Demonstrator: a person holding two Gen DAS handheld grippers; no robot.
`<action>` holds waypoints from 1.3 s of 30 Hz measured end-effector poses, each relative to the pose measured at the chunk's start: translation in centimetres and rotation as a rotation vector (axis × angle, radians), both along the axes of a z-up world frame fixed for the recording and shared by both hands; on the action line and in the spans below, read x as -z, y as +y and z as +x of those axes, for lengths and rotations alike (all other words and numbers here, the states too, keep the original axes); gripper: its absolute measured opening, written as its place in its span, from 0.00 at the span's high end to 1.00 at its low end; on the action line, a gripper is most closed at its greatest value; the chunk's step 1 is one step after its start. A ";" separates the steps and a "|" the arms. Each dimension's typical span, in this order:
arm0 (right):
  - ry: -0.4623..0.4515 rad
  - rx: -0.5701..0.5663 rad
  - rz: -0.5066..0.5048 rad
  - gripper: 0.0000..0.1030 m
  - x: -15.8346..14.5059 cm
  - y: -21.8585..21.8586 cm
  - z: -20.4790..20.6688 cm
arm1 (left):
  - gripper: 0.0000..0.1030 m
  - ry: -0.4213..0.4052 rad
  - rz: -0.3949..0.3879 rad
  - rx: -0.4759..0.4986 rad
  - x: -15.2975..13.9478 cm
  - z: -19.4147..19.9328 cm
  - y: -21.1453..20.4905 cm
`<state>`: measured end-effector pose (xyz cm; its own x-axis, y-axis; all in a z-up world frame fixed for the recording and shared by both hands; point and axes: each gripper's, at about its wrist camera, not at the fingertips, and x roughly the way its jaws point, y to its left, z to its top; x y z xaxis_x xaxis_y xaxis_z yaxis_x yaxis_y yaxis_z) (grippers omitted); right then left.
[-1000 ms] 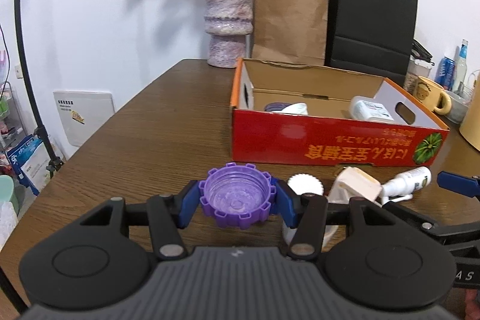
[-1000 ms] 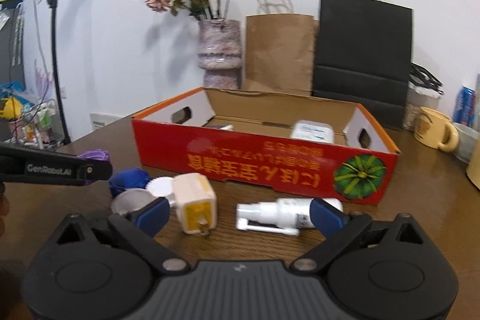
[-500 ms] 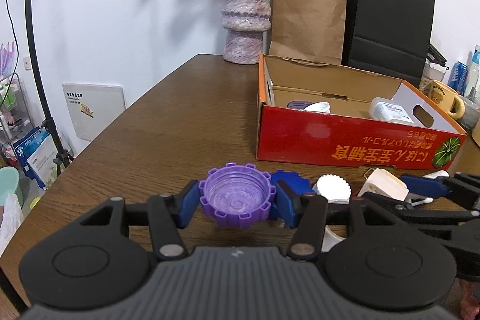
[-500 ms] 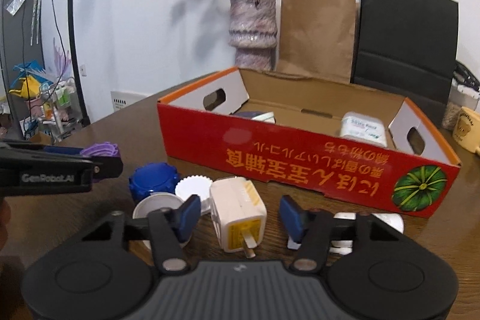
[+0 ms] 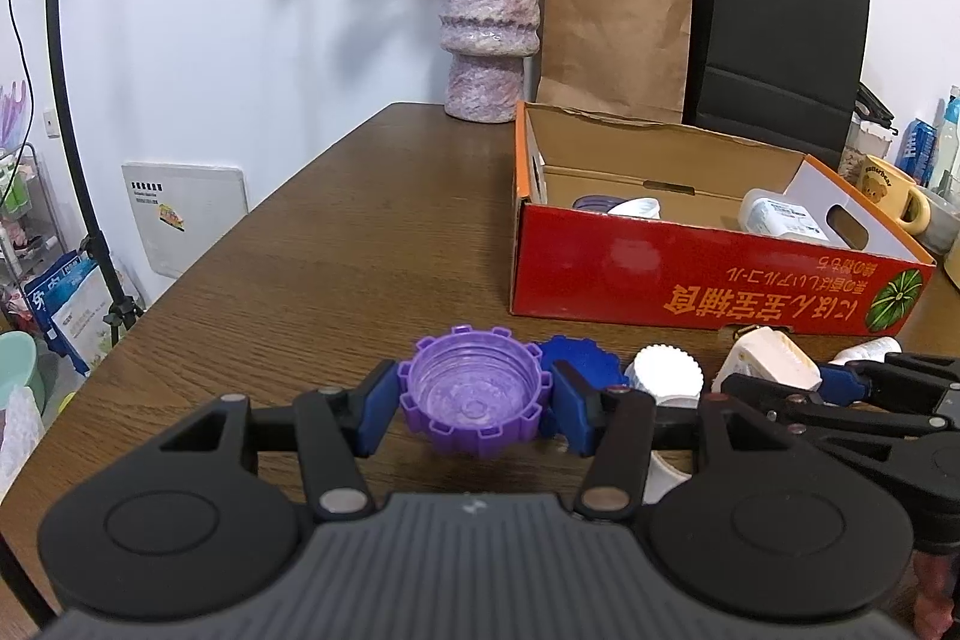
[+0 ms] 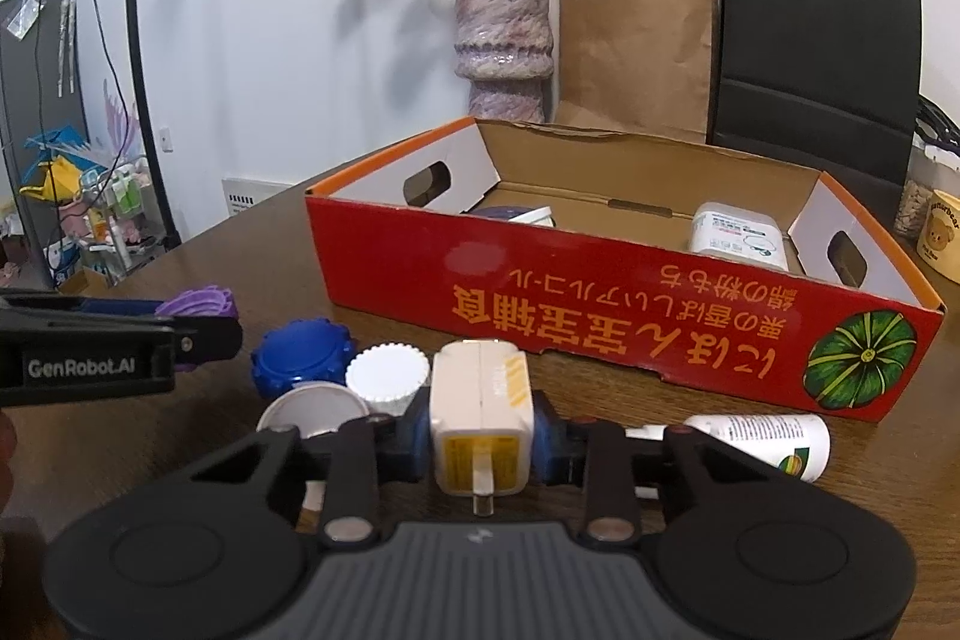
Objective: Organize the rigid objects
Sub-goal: 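Carry the purple lid and cream box into the cardboard box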
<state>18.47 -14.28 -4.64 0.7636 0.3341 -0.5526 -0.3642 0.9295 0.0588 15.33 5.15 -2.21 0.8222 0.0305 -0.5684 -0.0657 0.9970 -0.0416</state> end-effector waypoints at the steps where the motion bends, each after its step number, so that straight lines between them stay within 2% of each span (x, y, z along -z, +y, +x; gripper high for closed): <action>1: -0.002 0.000 0.003 0.70 0.0 -0.1 -0.1 | 0.46 -0.001 0.001 -0.002 0.0 0.0 0.0; 13: -0.069 -0.003 0.015 0.70 -1.5 -0.6 -1.2 | 0.46 -0.009 0.002 -0.004 -1.1 -0.1 -0.9; 28: -0.131 0.037 0.042 0.70 -3.5 -3.2 -1.2 | 0.46 -0.050 0.019 0.039 -3.4 0.6 -4.5; 39: -0.168 0.066 0.053 0.70 -4.7 -4.9 -0.6 | 0.46 -0.090 0.027 0.065 -5.4 2.5 -7.1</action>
<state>17.90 -19.13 0.11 0.8650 0.3053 -0.3983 -0.3110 0.9490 0.0518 17.82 -1.91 3.15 0.8707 -0.0107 -0.4917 0.0024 0.9998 -0.0175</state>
